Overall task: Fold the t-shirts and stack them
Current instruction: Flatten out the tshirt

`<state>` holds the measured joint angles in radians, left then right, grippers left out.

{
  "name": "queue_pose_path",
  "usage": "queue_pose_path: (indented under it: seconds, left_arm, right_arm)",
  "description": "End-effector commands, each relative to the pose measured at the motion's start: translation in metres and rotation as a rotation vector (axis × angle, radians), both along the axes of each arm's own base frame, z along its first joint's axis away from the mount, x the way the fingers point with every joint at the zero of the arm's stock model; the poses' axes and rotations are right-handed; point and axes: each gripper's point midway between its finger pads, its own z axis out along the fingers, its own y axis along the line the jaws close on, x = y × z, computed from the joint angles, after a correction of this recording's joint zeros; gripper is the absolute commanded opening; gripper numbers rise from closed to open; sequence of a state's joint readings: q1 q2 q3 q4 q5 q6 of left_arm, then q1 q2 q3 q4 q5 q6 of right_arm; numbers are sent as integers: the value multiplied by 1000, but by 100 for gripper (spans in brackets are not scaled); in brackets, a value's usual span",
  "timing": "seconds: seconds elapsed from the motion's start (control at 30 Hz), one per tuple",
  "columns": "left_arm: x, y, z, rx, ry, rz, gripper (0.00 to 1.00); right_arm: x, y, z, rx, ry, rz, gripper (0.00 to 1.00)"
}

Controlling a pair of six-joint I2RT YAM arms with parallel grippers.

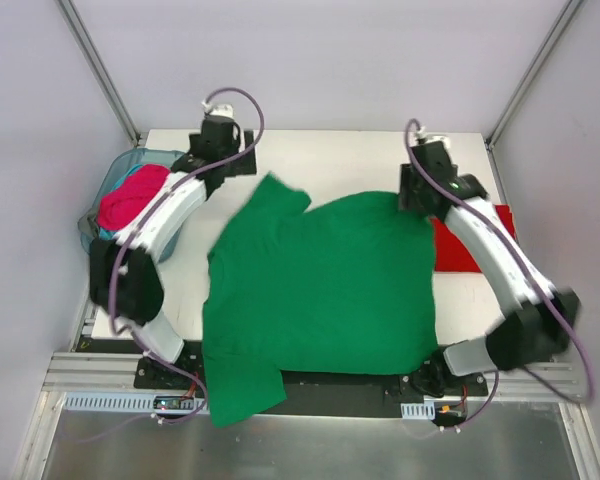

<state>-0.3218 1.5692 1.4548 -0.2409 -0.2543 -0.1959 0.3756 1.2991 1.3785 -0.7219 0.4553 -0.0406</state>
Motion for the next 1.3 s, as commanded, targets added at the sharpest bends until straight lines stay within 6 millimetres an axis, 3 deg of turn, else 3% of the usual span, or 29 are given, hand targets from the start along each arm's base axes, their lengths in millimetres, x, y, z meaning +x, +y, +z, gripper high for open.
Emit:
queue_pose_path:
  seconds: [0.0,0.1,0.3,0.47,0.63,0.8,0.97,1.1,1.27]
  left_arm:
    - [8,18,-31,50,138,111,99]
    - [-5,14,-44,20,173,90,99]
    - [-53,-18,-79,-126,307,-80,99]
    - [-102,-28,-113,-243,414,-101,99]
    - [-127,-27,-143,-262,461,-108,99]
    - [-126,-21,-175,-238,544,-47,99]
    - [-107,-15,-199,-193,598,13,99]
    - [-93,-15,-219,-173,667,30,99]
    - [-65,-16,-225,-176,703,41,99]
  right_arm:
    - [42,9,-50,35,115,-29,84]
    - [40,10,-67,26,167,-27,99]
    - [4,29,-106,168,251,19,96]
    - [-29,54,-138,314,325,101,96]
    - [-41,65,-168,373,389,117,96]
    - [-41,65,-198,359,468,95,96]
    - [-30,58,-220,341,544,42,96]
    - [-14,49,-228,357,564,-10,96]
    - [13,52,-234,411,602,-22,96]
